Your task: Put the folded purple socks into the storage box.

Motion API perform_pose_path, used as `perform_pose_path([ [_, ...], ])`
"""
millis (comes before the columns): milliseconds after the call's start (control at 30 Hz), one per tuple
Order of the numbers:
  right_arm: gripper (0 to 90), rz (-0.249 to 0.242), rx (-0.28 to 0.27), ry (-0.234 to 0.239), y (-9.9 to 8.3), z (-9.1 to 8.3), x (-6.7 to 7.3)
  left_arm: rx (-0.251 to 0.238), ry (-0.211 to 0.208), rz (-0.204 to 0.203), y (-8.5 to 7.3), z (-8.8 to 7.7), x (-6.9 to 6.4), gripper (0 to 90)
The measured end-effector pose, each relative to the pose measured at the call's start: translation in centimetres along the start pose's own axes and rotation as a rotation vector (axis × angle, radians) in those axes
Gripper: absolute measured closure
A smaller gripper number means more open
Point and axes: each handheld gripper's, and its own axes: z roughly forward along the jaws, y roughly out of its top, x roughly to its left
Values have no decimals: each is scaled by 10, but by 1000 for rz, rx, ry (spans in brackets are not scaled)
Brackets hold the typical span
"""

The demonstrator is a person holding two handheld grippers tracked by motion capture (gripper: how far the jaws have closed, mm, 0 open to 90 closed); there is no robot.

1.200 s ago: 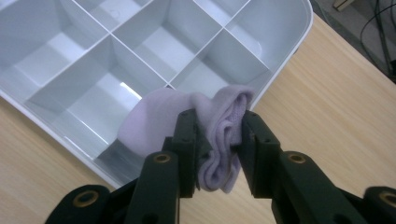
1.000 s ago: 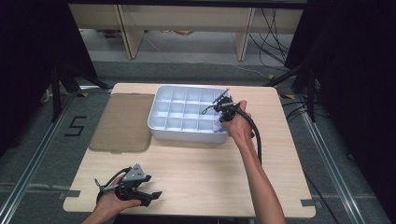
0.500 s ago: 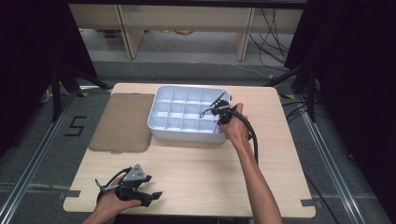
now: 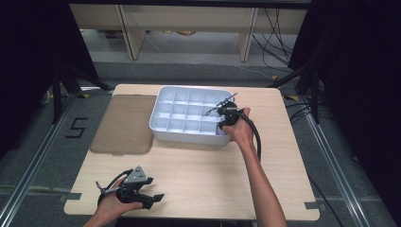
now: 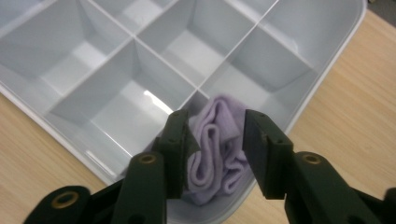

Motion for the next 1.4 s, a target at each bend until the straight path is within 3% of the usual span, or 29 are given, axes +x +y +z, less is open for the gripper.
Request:
perform_pose_path([
  [33, 651, 0, 0, 0, 0, 0, 0, 0, 0, 0, 0, 0, 0, 246],
  [67, 743, 10, -37, 7, 0, -4, -2, 1, -2, -2, 0, 0, 0, 245],
  [100, 743, 10, -37, 7, 0, -4, -2, 1, -2, -2, 0, 0, 0, 245],
  [133, 810, -3, -10, 8, -1, -3, -2, -1, -2, -3, 0, 0, 0, 245],
  [200, 834, 0, 21, 0, -3, 5, -2, 0, 0, -4, 0, 0, 0, 245],
  [267, 837, -2, 47, 5, -5, 13, 0, 1, -2, 0, 0, 0, 0, 246],
  [300, 837, -2, 47, 5, -5, 13, 0, 0, -6, -20, -1, 1, -1, 246],
  [433, 837, -18, 67, 21, -5, 24, 4, -10, -7, -36, -1, 2, -3, 245],
  [567, 837, -14, 96, 24, -5, 33, 7, -3, -4, -8, 0, 1, -2, 245],
  [600, 837, -27, 102, 42, -6, 39, 6, -10, -6, -15, -1, 1, -2, 245],
  [833, 827, -16, 111, 56, -6, 40, 5, -6, -3, -9, 0, 1, -2, 245],
  [900, 803, -14, 85, 73, -7, 38, 0, 0, -5, -23, -1, 1, -2, 245],
  [933, 795, 12, 75, 79, -8, 34, 0, 3, -2, 1, 0, 0, 0, 245],
  [967, 781, 23, 55, 88, -9, 30, -3, 2, -4, -8, 0, 0, -1, 245],
  [1000, 754, 56, -1, 83, -11, 20, -7, -6, 1, -27, -1, 1, -2, 246],
  [1033, 754, 56, -1, 83, -11, 20, -7, -6, 1, -27, -1, 1, -2, 245],
  [1100, 714, 51, -63, 75, -13, 5, -13, 2, -3, -5, 0, 1, -2, 245],
  [1133, 704, 49, -72, 79, -13, 2, -13, -7, -10, -25, 0, 2, -4, 245],
  [1233, 675, 60, -90, 74, -15, -3, -13, -7, -4, -8, 0, 1, -3, 245],
  [1267, 646, 99, -100, 98, -18, -9, -9, -7, -2, -13, 0, 1, -3, 245],
  [1367, 641, 86, -133, 103, -19, -12, -7, -14, -1, -19, 0, 2, -2, 245],
  [1400, 629, 90, -139, 106, -20, -14, -5, -15, -2, -38, 0, 2, -3, 245],
])
